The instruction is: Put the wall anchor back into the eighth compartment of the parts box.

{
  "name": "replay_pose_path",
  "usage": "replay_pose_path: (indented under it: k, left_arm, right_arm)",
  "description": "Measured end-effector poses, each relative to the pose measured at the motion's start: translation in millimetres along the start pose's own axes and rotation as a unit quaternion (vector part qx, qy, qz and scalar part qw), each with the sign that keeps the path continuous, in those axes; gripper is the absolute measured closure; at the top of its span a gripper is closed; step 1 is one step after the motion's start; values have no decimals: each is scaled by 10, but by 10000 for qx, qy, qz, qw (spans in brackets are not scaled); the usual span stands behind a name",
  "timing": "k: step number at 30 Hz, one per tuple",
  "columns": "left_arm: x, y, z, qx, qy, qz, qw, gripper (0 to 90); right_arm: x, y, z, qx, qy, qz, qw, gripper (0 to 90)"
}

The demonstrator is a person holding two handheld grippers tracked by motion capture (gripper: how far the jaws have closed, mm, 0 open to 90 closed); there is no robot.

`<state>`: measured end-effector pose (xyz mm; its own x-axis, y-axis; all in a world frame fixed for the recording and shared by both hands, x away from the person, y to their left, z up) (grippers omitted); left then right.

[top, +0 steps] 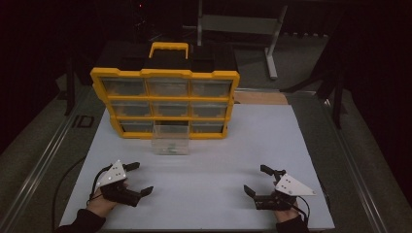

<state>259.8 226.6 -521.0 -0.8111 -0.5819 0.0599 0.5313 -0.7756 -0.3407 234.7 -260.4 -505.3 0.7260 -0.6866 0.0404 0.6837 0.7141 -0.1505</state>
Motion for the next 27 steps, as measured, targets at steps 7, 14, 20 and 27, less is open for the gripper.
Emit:
replay_pose_path:
  k: [7, 14, 20, 27]
  left_arm:
    - [-12, -6, -30, 60, -136, -112, 9998, 3]
    - [-13, -14, -42, 51, -156, -107, 9998, 3]
    - [-21, -23, -46, 67, -173, -50, 9998, 3]
    - [-29, -25, -48, 98, -214, -32, 9997, 3]
  right_arm:
    - [6, 0, -6, 7, 21, 9, 10000, 87]
    - [11, 13, -25, -20, 62, 16, 10000, 86]
    - [15, 15, -35, -53, 69, 11, 10000, 87]
    - [15, 22, -44, -81, 72, 12, 9999, 87]
Point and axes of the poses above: each handheld gripper's, and its own axes: y roughly forward along the jaws, z roughly out of its top, x roughly to its right, the point moved 1 cm from there along y, roughly forward along the jaws, and after that the axes turned 7 degrees about x, right-handed, at the moved point
